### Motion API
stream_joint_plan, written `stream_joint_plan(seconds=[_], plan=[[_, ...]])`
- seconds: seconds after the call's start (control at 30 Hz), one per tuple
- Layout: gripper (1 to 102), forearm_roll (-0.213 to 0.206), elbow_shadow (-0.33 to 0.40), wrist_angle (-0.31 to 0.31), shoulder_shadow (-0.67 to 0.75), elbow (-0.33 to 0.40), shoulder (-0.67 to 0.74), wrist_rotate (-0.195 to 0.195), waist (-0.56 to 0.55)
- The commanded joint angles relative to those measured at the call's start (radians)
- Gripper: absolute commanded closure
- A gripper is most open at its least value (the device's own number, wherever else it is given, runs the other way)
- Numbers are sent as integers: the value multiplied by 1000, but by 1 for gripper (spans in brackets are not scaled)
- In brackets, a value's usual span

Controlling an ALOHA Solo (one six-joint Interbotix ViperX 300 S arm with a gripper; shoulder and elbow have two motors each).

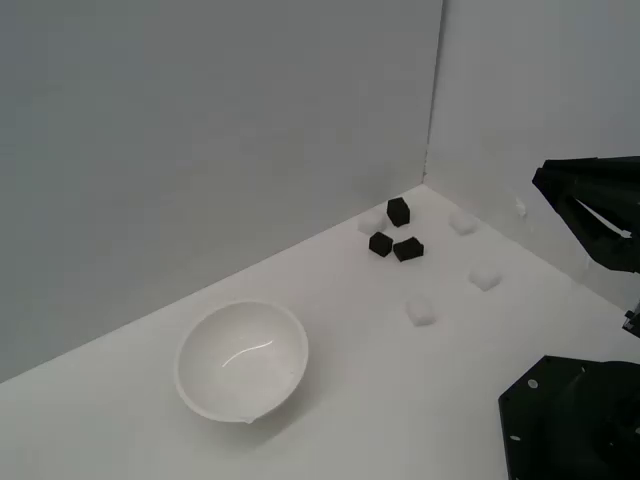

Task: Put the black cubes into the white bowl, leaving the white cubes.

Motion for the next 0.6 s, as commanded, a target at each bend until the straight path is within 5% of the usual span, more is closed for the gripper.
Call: stream_joint_plan(seconds=[0.0,0.57], plan=[[100,-8,-8,21,14,-3,15,6,-23],[99,-8,-64,3,-106,-58,-106,6,6]])
